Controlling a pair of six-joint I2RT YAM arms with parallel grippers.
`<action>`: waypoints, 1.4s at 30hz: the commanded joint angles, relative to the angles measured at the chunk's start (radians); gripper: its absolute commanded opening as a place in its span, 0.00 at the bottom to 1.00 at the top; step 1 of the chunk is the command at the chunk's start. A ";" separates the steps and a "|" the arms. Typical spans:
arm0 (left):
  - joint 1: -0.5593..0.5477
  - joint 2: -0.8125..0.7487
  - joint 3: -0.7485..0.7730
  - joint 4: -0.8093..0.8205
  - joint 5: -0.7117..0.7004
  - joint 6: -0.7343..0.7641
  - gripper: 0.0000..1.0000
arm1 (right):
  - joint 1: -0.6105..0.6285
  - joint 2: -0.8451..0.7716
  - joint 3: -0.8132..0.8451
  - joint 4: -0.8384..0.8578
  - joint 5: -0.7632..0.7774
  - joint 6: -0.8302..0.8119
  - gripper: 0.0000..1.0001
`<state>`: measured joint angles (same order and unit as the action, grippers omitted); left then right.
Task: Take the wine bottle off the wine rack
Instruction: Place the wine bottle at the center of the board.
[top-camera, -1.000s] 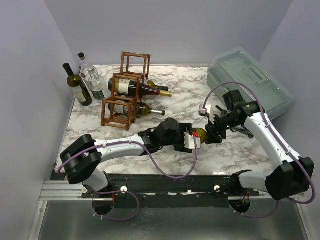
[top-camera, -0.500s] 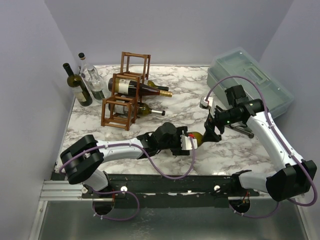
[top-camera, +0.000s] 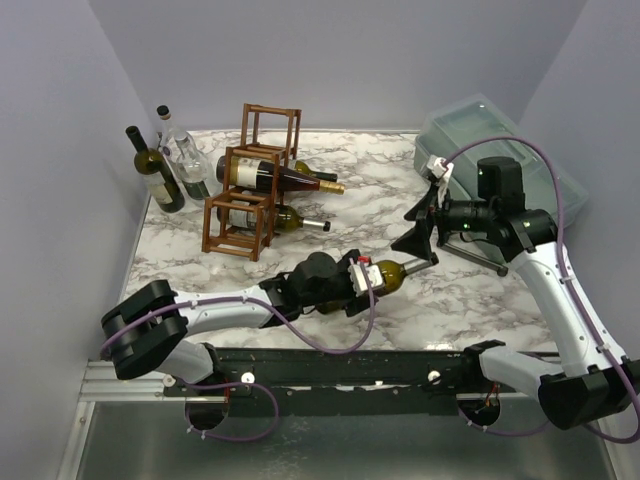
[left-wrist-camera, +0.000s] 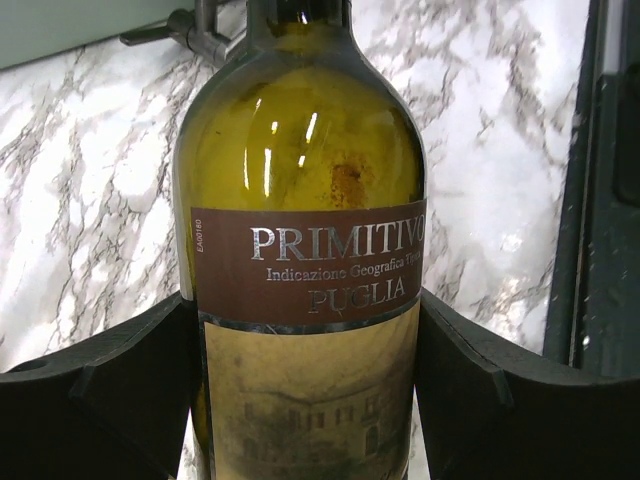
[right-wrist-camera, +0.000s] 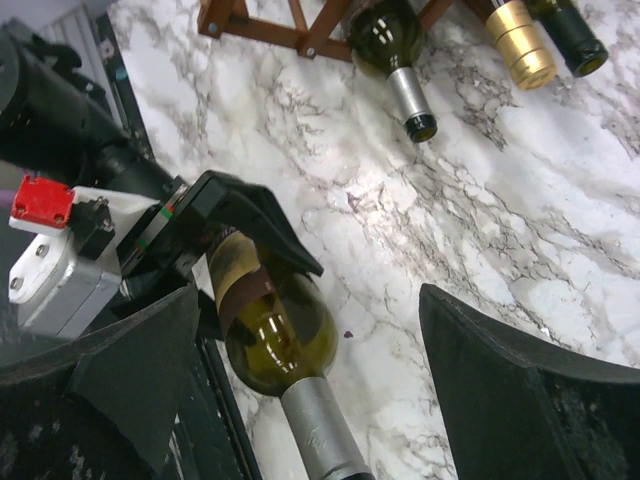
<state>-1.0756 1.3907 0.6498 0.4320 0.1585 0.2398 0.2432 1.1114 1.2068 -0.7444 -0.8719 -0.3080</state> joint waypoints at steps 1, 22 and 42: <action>-0.028 -0.052 -0.028 0.229 -0.063 -0.143 0.00 | -0.012 -0.024 -0.023 0.132 0.017 0.177 0.94; -0.114 -0.014 -0.218 0.765 -0.485 -0.459 0.00 | -0.015 0.027 0.057 0.258 -0.029 0.281 0.99; -0.157 0.079 -0.226 0.953 -0.603 -0.448 0.00 | 0.053 0.086 -0.240 0.839 -0.240 0.678 0.93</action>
<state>-1.2201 1.4658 0.4046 1.2320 -0.4183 -0.2050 0.2523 1.1927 0.9813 -0.0853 -1.0588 0.2600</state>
